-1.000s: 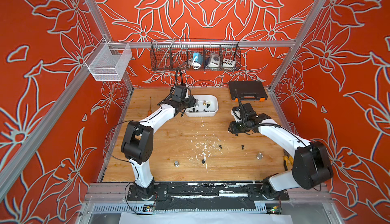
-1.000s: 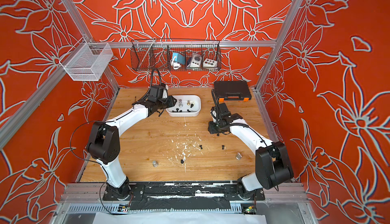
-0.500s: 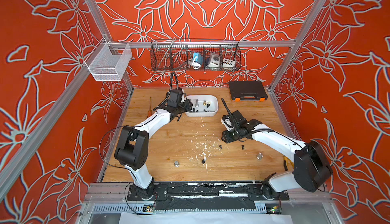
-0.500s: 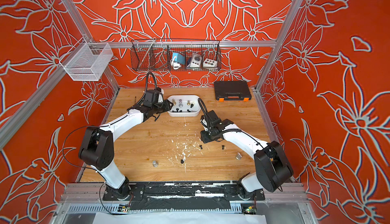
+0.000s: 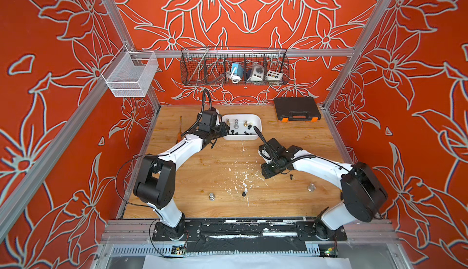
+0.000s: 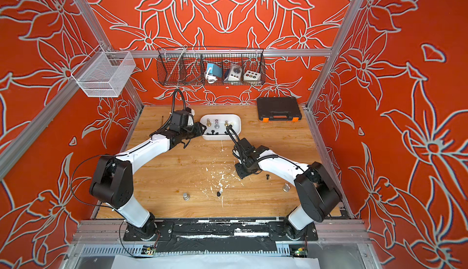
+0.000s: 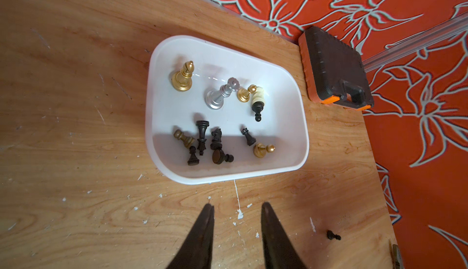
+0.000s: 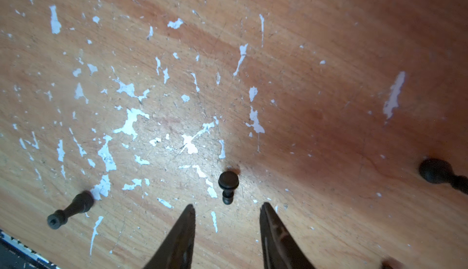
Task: Put the chess pieces into the storage box
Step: Pick up the chess piece at the center of the board.
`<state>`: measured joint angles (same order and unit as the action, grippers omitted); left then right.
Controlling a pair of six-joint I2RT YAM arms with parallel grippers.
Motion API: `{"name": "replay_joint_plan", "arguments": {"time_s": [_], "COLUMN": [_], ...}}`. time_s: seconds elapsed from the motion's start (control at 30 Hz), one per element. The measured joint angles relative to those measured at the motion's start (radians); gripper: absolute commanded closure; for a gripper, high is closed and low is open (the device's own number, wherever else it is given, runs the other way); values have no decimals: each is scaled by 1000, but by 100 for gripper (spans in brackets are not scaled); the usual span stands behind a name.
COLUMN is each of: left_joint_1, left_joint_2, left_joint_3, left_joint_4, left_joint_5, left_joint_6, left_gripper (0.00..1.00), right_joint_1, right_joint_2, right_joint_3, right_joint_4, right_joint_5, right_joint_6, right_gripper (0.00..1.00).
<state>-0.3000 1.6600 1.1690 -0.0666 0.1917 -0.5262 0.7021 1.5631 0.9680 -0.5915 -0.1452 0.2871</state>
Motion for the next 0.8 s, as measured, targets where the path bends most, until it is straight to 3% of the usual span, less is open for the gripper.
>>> {"name": "replay_joint_plan", "arguments": {"time_s": [0.8], "left_joint_1": [0], "left_joint_2": [-4], "left_joint_3": [-24], "left_joint_4": [2], "left_joint_5": [8], "left_joint_6": [-13], "left_gripper": [67], "right_joint_1": [39], "right_joint_2": [117], "right_joint_3": [29], "right_joint_4": [-8], "right_joint_5": [58], "right_joint_6": [2], "right_gripper": [66]}}
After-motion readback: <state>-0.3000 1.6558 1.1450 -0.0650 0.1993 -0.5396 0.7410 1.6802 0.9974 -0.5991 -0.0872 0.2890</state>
